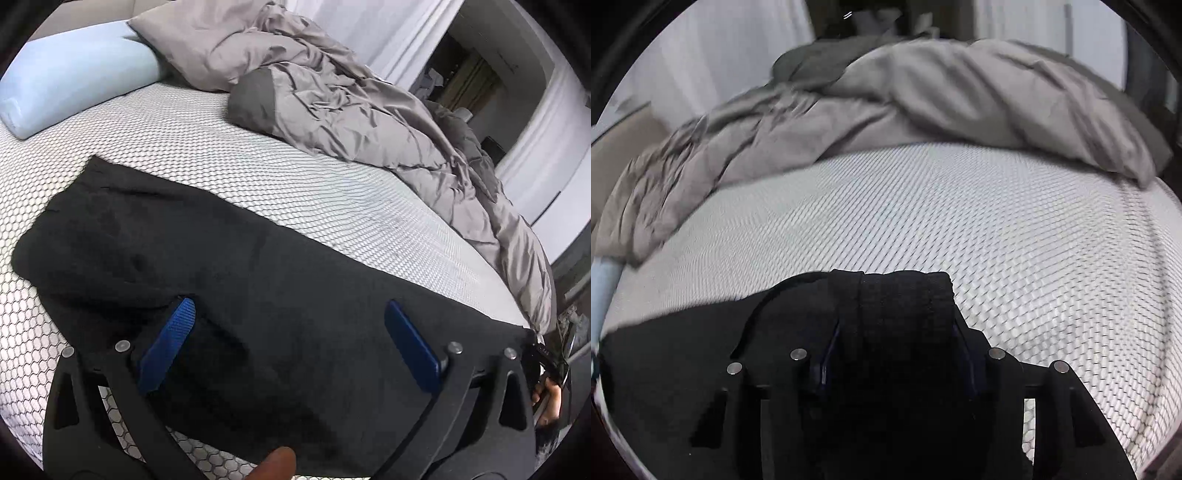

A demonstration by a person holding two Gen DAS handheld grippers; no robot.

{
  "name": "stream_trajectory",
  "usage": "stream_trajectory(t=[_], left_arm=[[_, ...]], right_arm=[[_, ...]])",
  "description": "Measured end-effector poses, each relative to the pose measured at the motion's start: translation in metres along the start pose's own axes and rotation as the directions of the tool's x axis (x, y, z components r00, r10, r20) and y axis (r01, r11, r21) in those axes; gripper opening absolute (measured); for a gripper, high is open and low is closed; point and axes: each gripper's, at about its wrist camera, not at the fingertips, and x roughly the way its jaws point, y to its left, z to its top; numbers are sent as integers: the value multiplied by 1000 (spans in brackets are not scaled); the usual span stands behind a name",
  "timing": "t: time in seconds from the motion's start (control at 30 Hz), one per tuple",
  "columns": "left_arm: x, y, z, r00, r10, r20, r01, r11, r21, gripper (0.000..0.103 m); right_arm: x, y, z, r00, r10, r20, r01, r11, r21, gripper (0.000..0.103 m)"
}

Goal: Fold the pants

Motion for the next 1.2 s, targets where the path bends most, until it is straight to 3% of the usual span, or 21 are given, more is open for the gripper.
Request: stream_trajectory(t=[0.03, 0.1, 0.17, 0.23, 0.3, 0.37, 0.5, 0.6, 0.67, 0.77, 0.8, 0.83, 0.9, 0.93, 1.0, 1.07, 1.1, 1.13, 1.2], left_arm=[[1, 1, 0, 1000, 4, -6, -4, 1000, -6, 102], [3, 3, -1, 1000, 20, -18, -20, 1000, -8, 102], [0, -1, -4, 999, 34, -14, -34, 999, 23, 102], [-5, -8, -8, 999, 39, -2, -39, 997, 61, 102], [-11, -25, -18, 1000, 16, 2, -16, 991, 135, 102], [-8, -44, -31, 1000, 11, -25, -6, 978, 208, 102], [0, -84, -59, 997, 13, -79, 17, 933, 358, 102], [-7, -117, -82, 995, -46, -85, 79, 893, 443, 102], [-9, -138, -97, 990, -96, -105, 135, 872, 471, 102], [2, -172, -126, 969, -142, -200, 226, 833, 505, 102], [9, -181, -136, 960, -141, -242, 252, 813, 524, 102], [20, -190, -147, 941, -124, -315, 290, 774, 562, 102], [33, -194, -160, 935, -61, -349, 275, 744, 608, 102], [38, -189, -162, 942, -26, -335, 240, 748, 618, 102], [36, -180, -160, 943, -41, -330, 241, 768, 594, 102], [29, -167, -155, 948, -51, -313, 234, 779, 582, 102], [27, -161, -152, 956, -31, -291, 204, 782, 589, 102], [27, -154, -150, 961, -8, -277, 177, 788, 589, 102], [26, -143, -144, 961, -2, -278, 165, 808, 566, 102]], right_arm=[[1, 0, 0, 999, -46, 19, 46, 999, 5, 53], [9, 3, -4, 993, -113, 45, 113, 994, -10, 71], [14, 7, -5, 988, -157, 10, 157, 986, -49, 79], [2, 8, -4, 987, -163, 13, 164, 985, -62, 79], [-16, 15, -7, 987, -154, 47, 156, 986, -54, 90], [-48, 23, -14, 993, -72, 89, 79, 994, -70, 95], [-83, 61, -38, 992, 92, 88, -73, 978, -194, 100], [-86, 103, -67, 985, 175, 4, -166, 941, -295, 100], [-80, 132, -85, 982, 185, -40, -187, 917, -353, 100], [-63, 171, -114, 974, 189, -123, -225, 861, -456, 100], [-57, 177, -119, 971, 193, -145, -239, 846, -476, 100], [-53, 183, -127, 968, 192, -165, -249, 830, -499, 100], [-47, 186, -137, 972, 158, -175, -229, 805, -548, 100], [-46, 179, -138, 976, 135, -170, -209, 800, -563, 100], [-47, 150, -134, 981, 98, -165, -173, 829, -532, 101], [-48, 105, -126, 993, 4, -116, -60, 873, -485, 101], [-50, 79, -122, 995, -71, -64, 34, 885, -465, 100], [-53, 61, -121, 995, -94, -38, 66, 890, -452, 99], [-60, 39, -119, 999, -8, -38, -9, 907, -420, 98]])
